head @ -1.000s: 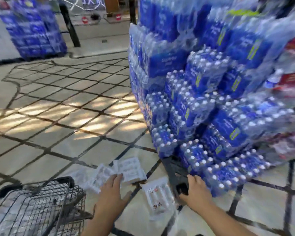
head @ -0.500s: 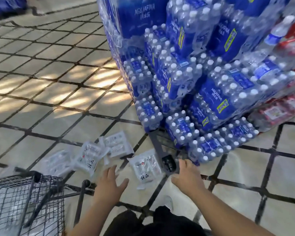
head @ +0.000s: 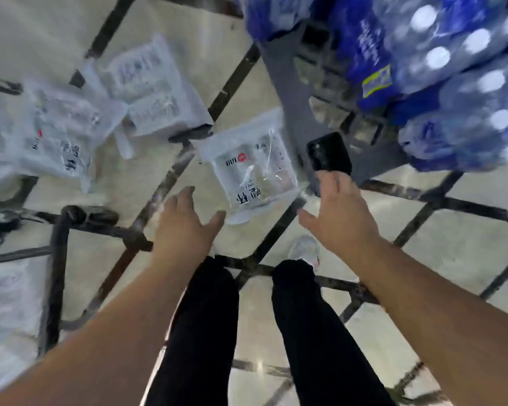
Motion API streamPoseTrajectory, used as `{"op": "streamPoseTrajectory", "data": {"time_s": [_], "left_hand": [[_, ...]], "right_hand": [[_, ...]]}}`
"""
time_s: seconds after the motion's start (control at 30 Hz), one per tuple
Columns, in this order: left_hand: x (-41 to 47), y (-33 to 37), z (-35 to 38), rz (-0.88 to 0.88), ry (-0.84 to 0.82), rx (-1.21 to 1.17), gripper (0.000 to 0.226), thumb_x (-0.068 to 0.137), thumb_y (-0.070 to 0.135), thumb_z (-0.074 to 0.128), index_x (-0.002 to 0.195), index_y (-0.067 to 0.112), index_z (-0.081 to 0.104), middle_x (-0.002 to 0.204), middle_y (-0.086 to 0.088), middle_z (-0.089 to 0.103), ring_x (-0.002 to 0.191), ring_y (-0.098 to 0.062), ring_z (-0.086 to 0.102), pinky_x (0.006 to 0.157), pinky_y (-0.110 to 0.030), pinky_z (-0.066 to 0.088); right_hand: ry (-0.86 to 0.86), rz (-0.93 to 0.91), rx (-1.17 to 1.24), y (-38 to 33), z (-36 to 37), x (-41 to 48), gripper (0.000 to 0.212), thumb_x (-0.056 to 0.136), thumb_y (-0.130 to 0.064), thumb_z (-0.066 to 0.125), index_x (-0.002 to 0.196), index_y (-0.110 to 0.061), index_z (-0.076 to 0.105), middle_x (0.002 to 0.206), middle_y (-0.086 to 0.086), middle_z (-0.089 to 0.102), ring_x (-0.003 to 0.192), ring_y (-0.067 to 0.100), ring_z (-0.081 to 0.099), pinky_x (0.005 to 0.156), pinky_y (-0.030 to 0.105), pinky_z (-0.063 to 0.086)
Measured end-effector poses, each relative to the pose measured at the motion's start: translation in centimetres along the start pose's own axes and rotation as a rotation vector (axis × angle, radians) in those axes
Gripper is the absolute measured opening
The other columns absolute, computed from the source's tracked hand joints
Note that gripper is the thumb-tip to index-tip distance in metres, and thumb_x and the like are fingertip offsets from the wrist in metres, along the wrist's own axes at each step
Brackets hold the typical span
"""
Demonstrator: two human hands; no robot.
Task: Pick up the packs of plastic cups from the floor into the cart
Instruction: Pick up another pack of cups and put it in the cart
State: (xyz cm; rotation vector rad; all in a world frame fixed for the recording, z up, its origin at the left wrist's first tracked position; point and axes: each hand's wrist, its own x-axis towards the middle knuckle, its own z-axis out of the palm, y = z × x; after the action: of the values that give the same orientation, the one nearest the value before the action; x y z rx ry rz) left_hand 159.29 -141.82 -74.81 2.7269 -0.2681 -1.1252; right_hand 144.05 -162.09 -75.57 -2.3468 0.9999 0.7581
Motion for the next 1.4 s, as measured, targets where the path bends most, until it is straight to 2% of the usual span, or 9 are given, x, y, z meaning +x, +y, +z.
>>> {"op": "streamPoseTrajectory", "data": {"time_s": [0.3, 0.47, 0.67, 0.73, 0.8, 0.97, 1.07, 1.2, 1.4], "left_hand": [[19.9, -5.7, 18.9, 0.024, 0.021, 0.043, 0.096, 0.083, 0.057, 0.069, 0.154, 0.019, 0.018, 0.150, -0.011, 0.031, 0.133, -0.035, 0.039, 0.099, -0.051, 0.040], [22.2, -6.2, 22.8, -0.100, 0.021, -0.366, 0.108, 0.078, 0.041, 0.079, 0.152, 0.033, 0.001, 0.152, -0.011, 0.030, 0.109, -0.016, 0.043, 0.086, -0.033, 0.038], [23.5, -7.9, 22.9, -0.164, 0.048, -0.470, 0.110, 0.065, 0.043, 0.082, 0.142, 0.044, 0.003, 0.123, -0.019, 0.059, 0.089, -0.033, 0.065, 0.065, -0.036, 0.051], [23.7, -8.9, 22.3, -0.182, 0.045, -0.487, 0.111, 0.064, 0.040, 0.084, 0.140, 0.049, 0.003, 0.130, -0.017, 0.055, 0.102, -0.037, 0.064, 0.079, -0.045, 0.056], [23.9, -10.2, 21.5, -0.178, 0.022, -0.495, 0.111, 0.062, 0.039, 0.084, 0.138, 0.051, 0.003, 0.135, -0.016, 0.052, 0.106, -0.038, 0.062, 0.079, -0.045, 0.057], [23.0, -11.7, 19.1, -0.119, 0.080, -0.484, 0.112, 0.064, 0.032, 0.085, 0.144, 0.040, 0.007, 0.139, -0.006, 0.048, 0.114, -0.029, 0.057, 0.093, -0.042, 0.050], [19.5, -11.4, 15.6, -0.080, 0.115, -0.461, 0.104, 0.071, 0.023, 0.080, 0.146, 0.030, 0.009, 0.127, 0.000, 0.050, 0.099, -0.018, 0.061, 0.074, -0.023, 0.046], [9.8, -8.6, 7.2, -0.155, 0.107, -0.468, 0.105, 0.071, 0.025, 0.082, 0.147, 0.036, 0.010, 0.099, 0.019, 0.052, 0.082, -0.003, 0.058, 0.062, -0.021, 0.039], [-9.0, -2.0, -9.9, -0.194, 0.010, -0.621, 0.112, 0.062, 0.017, 0.091, 0.149, 0.032, 0.022, 0.106, 0.017, 0.059, 0.086, 0.004, 0.063, 0.071, -0.015, 0.049]], "right_hand": [[-0.005, -0.085, -0.040, 2.2, 20.3, 15.7, 0.077, 0.088, -0.043, 0.063, 0.150, -0.021, 0.023, 0.149, 0.010, 0.025, 0.127, 0.031, 0.037, 0.101, 0.043, 0.039], [0.159, -0.038, -0.008, 3.6, 23.3, 18.4, 0.071, 0.083, -0.036, 0.064, 0.144, -0.018, 0.033, 0.145, 0.010, 0.028, 0.125, 0.030, 0.032, 0.101, 0.041, 0.037], [0.225, -0.040, -0.007, 3.9, 23.5, 19.9, 0.080, 0.076, -0.037, 0.070, 0.145, -0.026, 0.032, 0.151, 0.014, 0.022, 0.132, 0.035, 0.031, 0.109, 0.046, 0.035], [0.111, 0.013, 0.115, 3.9, 23.5, 20.8, 0.100, 0.072, -0.042, 0.080, 0.149, -0.042, 0.017, 0.159, 0.012, 0.009, 0.142, 0.034, 0.025, 0.111, 0.047, 0.036], [0.002, 0.040, 0.274, 3.5, 23.6, 21.6, 0.116, 0.069, -0.041, 0.086, 0.151, -0.048, 0.005, 0.159, 0.011, 0.021, 0.140, 0.031, 0.033, 0.110, 0.044, 0.039], [0.040, -0.006, 0.411, 1.0, 23.6, 20.5, 0.112, 0.070, -0.037, 0.085, 0.151, -0.046, 0.007, 0.141, 0.006, 0.037, 0.128, 0.023, 0.039, 0.102, 0.035, 0.039], [0.077, -0.007, 0.419, -0.7, 21.5, 16.7, 0.110, 0.072, -0.035, 0.083, 0.148, -0.050, 0.005, 0.139, 0.004, 0.034, 0.124, 0.021, 0.041, 0.100, 0.038, 0.044], [0.067, -0.029, 0.413, -2.7, 14.0, 7.4, 0.111, 0.073, -0.040, 0.085, 0.147, -0.050, 0.002, 0.139, -0.002, 0.035, 0.111, 0.004, 0.032, 0.094, 0.028, 0.037], [0.105, -0.064, 0.361, -5.7, -3.8, -10.0, 0.126, 0.048, -0.040, 0.092, 0.149, -0.048, 0.016, 0.093, -0.004, 0.045, 0.084, 0.029, 0.062, 0.071, 0.041, 0.054]]}}
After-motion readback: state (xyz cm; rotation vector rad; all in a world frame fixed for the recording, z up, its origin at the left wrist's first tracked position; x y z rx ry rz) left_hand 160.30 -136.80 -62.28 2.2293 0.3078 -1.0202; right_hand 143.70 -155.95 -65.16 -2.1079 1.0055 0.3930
